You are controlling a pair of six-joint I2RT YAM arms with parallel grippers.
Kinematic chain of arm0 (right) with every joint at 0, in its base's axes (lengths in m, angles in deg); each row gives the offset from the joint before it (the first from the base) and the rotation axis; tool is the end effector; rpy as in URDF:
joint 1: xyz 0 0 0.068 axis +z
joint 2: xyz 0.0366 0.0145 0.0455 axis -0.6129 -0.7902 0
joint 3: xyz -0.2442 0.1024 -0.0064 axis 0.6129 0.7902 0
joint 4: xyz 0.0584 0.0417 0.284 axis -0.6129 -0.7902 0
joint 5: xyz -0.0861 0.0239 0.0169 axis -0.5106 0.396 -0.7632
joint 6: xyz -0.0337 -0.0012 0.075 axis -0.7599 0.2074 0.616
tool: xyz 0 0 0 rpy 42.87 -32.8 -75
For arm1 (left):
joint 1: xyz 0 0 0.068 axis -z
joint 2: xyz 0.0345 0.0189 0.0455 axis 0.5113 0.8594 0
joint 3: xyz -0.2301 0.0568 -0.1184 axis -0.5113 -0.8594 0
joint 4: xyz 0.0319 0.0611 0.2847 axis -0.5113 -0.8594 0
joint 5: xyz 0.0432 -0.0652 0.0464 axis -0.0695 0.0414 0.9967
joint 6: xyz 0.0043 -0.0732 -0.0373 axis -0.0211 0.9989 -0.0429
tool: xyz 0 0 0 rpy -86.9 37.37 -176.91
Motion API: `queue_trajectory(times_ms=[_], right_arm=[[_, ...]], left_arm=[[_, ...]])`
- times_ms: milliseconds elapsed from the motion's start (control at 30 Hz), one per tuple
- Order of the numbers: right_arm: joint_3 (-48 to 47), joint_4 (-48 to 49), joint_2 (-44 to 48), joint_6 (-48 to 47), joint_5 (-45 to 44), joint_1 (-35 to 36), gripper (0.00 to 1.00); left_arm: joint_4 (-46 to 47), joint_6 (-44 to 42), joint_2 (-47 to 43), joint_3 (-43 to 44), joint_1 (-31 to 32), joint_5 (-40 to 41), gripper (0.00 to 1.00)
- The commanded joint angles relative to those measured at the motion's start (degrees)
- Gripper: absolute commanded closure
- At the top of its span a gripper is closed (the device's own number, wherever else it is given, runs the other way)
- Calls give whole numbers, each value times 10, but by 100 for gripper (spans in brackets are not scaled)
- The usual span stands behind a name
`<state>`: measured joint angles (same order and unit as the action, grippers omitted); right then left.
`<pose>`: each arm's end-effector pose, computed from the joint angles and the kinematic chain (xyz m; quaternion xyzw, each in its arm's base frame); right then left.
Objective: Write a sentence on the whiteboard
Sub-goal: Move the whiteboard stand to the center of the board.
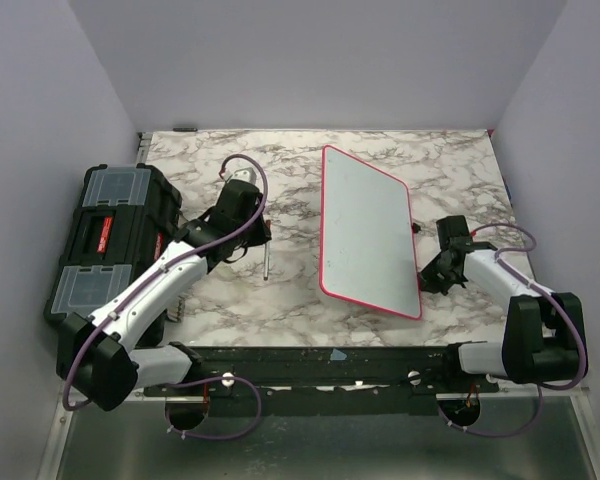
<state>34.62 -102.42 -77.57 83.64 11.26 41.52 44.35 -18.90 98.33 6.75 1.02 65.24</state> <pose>0.2518 0.0085 0.0954 0.4069 0.9023 0.0125 0.1418 0.2829 -0.1646 0.2529 -0.0722 0.9113 -0.1806 0.3630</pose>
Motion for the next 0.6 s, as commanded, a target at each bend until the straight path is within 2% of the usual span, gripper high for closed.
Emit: queue_trajectory(times_ms=[0, 167, 567], right_arm=[[26, 101, 4, -34, 144, 7, 91], [49, 156, -7, -33, 210, 8, 90], [83, 250, -32, -30, 286, 24, 76]], left_arm=[[-34, -26, -31, 44, -10, 11, 100], [-53, -36, -57, 61, -20, 14, 100], [-92, -55, -87, 87, -34, 27, 100]])
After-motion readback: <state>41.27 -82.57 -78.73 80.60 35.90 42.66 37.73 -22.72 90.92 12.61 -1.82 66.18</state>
